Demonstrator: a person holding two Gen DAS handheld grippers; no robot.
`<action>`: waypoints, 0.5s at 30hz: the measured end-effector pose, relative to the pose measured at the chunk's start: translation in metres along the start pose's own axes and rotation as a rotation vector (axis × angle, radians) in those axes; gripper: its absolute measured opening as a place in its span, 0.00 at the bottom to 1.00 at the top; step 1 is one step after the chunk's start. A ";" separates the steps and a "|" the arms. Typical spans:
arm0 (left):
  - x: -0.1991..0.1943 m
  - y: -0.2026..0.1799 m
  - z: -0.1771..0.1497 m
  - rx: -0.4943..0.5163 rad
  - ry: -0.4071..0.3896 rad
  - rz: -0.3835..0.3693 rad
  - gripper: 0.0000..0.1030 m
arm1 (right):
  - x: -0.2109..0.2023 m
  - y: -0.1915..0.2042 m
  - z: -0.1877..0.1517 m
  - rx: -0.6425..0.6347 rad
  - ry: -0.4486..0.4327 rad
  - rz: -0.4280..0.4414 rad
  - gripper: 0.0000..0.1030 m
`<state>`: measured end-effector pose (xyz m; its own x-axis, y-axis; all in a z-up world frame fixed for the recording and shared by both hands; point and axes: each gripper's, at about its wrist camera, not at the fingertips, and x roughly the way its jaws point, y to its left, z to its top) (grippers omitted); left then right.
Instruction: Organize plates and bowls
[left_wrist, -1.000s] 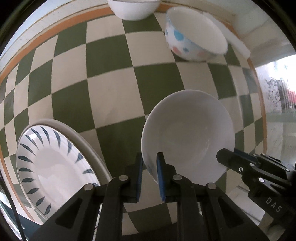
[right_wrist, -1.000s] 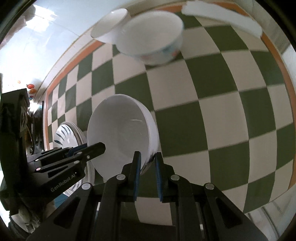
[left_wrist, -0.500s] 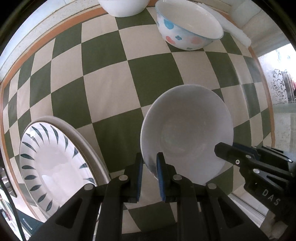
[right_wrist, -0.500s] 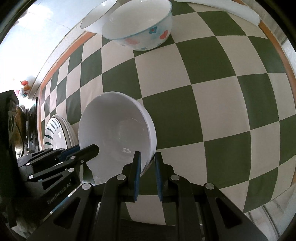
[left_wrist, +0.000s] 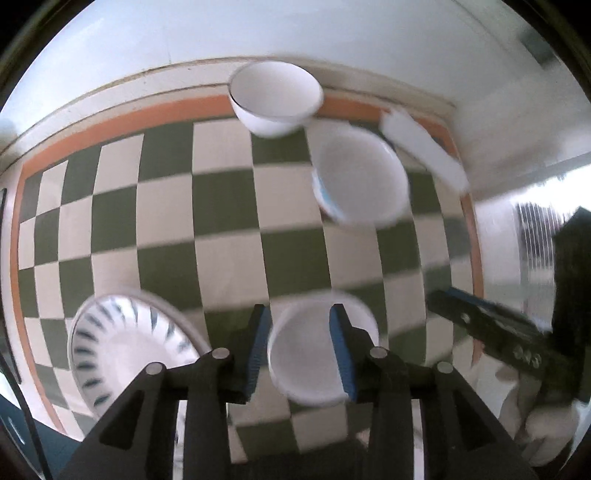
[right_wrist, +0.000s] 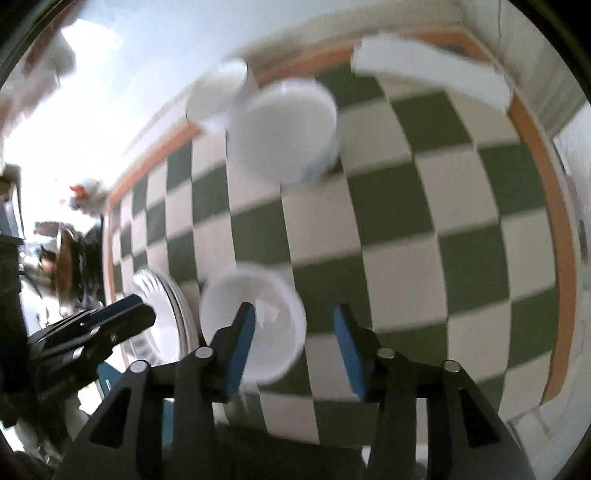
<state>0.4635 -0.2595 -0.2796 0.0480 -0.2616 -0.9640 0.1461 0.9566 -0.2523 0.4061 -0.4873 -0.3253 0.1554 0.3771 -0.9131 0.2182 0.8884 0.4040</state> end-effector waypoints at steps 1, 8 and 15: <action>0.006 0.003 0.016 -0.027 0.003 -0.005 0.31 | -0.004 -0.002 0.012 0.005 -0.023 -0.004 0.51; 0.047 0.007 0.081 -0.074 0.051 -0.016 0.31 | 0.008 -0.021 0.079 0.070 -0.077 -0.017 0.51; 0.100 -0.007 0.110 -0.022 0.137 0.019 0.31 | 0.044 -0.035 0.120 0.126 -0.052 -0.010 0.50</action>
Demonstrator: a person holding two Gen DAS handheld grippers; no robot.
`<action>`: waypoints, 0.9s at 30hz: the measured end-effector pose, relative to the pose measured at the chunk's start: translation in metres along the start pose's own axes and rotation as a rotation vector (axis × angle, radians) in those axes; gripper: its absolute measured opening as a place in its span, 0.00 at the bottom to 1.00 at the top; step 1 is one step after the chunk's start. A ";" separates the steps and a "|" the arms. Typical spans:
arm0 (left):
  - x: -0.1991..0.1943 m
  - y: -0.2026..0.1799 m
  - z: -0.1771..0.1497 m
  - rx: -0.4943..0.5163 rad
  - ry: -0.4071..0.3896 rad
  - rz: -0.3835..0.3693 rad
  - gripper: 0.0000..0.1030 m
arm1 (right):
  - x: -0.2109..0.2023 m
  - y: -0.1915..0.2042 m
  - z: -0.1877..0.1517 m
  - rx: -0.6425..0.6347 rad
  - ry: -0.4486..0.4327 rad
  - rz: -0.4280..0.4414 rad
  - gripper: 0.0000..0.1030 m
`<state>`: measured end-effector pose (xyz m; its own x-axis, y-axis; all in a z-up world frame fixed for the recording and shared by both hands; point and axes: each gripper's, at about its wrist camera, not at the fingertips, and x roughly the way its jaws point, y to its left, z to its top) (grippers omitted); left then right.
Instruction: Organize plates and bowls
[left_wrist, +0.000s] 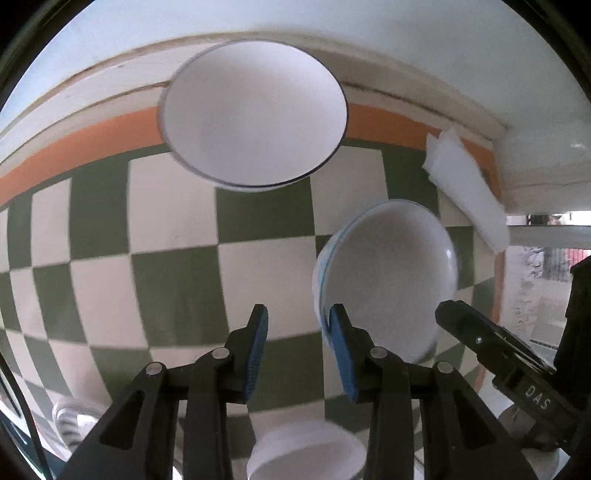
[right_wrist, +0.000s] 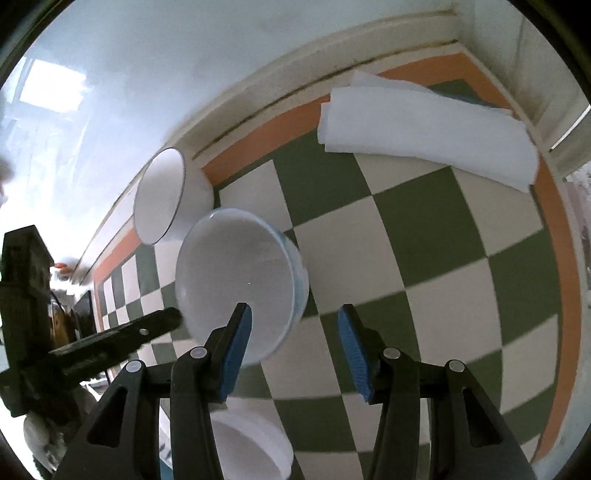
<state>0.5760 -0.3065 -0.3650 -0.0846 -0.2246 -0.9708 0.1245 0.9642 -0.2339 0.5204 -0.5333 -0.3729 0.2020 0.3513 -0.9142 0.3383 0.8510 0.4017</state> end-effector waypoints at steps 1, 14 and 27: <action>0.004 -0.002 0.002 0.011 0.003 0.010 0.27 | 0.006 -0.001 0.004 0.002 0.007 0.004 0.48; 0.013 -0.016 0.003 0.067 -0.007 -0.005 0.13 | 0.032 0.003 0.010 -0.007 0.038 -0.029 0.12; -0.052 -0.014 -0.042 0.104 -0.109 -0.022 0.13 | -0.023 0.026 -0.029 -0.054 -0.032 -0.011 0.12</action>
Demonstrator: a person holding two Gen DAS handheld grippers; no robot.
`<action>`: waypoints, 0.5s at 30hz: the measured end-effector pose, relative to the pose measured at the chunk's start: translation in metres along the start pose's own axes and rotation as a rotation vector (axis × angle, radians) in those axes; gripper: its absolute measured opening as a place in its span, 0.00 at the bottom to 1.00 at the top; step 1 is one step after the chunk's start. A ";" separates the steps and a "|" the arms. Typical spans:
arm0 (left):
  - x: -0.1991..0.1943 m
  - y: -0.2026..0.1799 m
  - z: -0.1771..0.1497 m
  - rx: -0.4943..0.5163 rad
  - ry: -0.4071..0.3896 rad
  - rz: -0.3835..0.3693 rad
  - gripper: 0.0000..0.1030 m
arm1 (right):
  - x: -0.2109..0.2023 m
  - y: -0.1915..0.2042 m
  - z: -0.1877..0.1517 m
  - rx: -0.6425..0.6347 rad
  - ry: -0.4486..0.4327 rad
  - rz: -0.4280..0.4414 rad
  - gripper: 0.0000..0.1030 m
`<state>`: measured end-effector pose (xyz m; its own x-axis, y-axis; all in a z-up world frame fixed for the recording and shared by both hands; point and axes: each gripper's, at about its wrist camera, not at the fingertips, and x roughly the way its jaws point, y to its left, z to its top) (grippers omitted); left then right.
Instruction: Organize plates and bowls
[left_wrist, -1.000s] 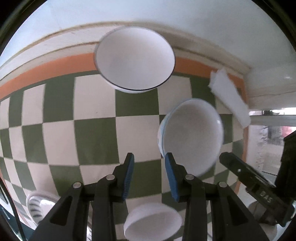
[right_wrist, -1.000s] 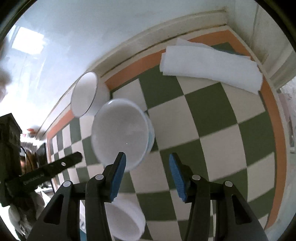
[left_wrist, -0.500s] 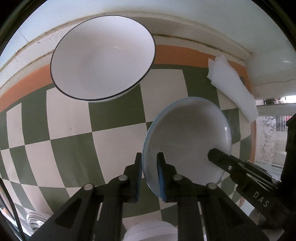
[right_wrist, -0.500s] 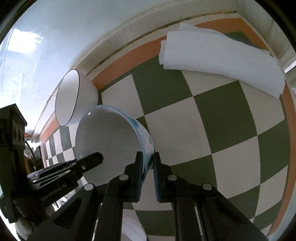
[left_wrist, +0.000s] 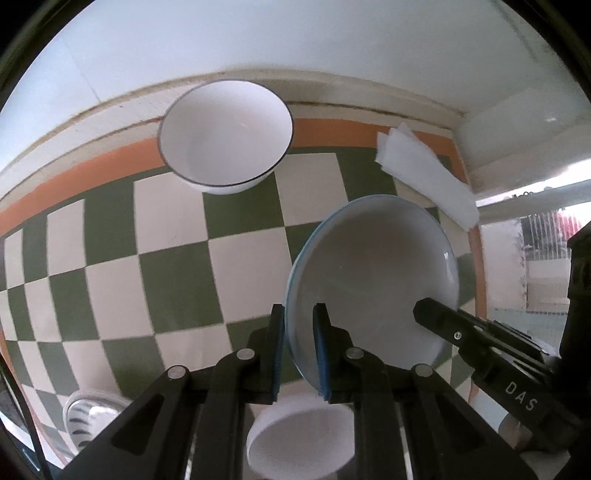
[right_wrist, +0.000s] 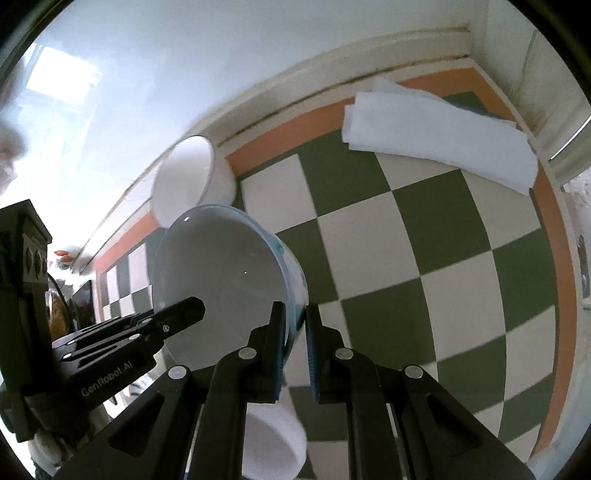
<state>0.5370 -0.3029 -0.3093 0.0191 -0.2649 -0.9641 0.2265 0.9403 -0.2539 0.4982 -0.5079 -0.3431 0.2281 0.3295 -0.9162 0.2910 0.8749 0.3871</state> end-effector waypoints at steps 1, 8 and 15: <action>-0.005 -0.001 -0.005 0.001 -0.004 -0.002 0.13 | -0.007 0.004 -0.005 -0.004 -0.006 0.003 0.12; -0.035 0.003 -0.051 0.029 -0.015 -0.021 0.13 | -0.039 0.027 -0.049 -0.032 -0.023 0.008 0.12; -0.036 0.012 -0.095 0.043 0.018 -0.021 0.13 | -0.044 0.028 -0.104 -0.019 0.025 0.013 0.12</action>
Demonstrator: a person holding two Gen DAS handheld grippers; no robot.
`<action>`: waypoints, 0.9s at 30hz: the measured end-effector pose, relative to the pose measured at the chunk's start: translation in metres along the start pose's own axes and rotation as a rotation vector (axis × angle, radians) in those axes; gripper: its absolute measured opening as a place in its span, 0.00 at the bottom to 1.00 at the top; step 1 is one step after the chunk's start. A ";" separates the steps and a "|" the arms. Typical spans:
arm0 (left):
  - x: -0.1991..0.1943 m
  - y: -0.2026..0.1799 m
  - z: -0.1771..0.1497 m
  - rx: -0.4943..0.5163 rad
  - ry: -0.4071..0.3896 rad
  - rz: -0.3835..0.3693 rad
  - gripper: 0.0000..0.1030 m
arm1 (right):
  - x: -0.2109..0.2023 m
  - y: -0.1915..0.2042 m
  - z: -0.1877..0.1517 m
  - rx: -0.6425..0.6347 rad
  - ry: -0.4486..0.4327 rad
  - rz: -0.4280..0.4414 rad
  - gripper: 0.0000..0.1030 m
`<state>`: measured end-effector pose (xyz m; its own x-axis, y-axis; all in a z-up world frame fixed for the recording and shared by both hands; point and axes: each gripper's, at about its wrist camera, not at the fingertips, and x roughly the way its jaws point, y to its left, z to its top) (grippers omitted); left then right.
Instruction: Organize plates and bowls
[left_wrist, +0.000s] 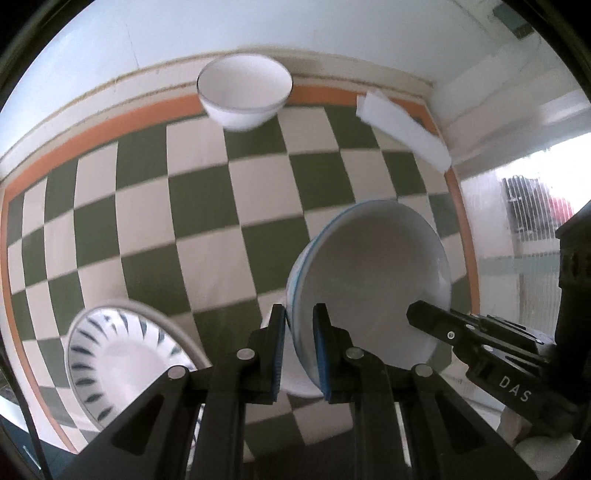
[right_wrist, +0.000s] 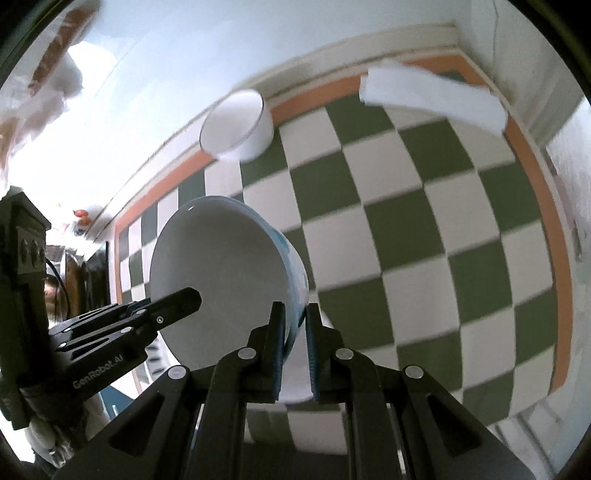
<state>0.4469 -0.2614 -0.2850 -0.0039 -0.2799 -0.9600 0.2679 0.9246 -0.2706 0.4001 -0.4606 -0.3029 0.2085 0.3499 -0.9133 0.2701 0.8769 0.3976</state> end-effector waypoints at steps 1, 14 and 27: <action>0.001 0.001 -0.005 0.001 0.007 0.003 0.13 | 0.002 -0.001 -0.008 0.004 0.011 -0.002 0.12; 0.045 0.009 -0.033 0.023 0.120 0.055 0.13 | 0.046 -0.010 -0.042 0.025 0.110 -0.044 0.12; 0.027 0.009 -0.027 0.039 0.082 0.082 0.13 | 0.052 -0.014 -0.032 -0.003 0.165 -0.072 0.12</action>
<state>0.4229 -0.2540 -0.3155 -0.0588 -0.1807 -0.9818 0.3081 0.9322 -0.1900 0.3775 -0.4444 -0.3586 0.0320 0.3352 -0.9416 0.2762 0.9024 0.3306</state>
